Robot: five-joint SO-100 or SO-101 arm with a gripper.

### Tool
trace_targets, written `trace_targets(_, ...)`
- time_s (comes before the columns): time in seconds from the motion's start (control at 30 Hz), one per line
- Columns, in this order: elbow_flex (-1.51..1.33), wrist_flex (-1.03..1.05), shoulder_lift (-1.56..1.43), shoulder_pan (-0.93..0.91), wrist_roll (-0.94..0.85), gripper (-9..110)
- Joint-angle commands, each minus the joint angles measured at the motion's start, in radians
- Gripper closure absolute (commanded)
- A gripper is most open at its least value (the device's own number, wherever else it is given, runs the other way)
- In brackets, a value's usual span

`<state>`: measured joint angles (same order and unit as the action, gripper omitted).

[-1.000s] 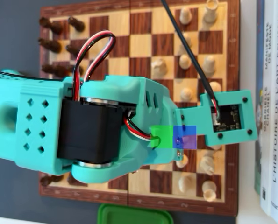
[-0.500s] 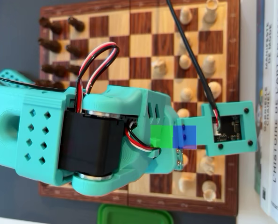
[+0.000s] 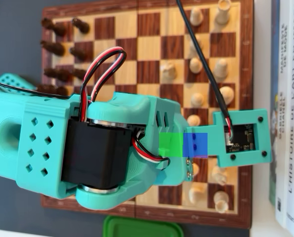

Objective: Play chess

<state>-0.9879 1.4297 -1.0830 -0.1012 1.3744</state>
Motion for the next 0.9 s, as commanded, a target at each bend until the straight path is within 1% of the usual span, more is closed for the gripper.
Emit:
trace_targets(0.0,0.040,-0.003,-0.006,-0.014,0.005,84)
trace_targets(0.33,0.049,-0.003,0.048,-0.021,-0.002,84)
trace_targets(0.5,0.098,-0.002,0.058,-0.029,-0.005,84)
trace_targets(0.67,0.094,-0.002,0.060,-0.029,-0.006,89)
trace_targets(0.87,0.098,-0.002,0.060,-0.029,-0.006,90)
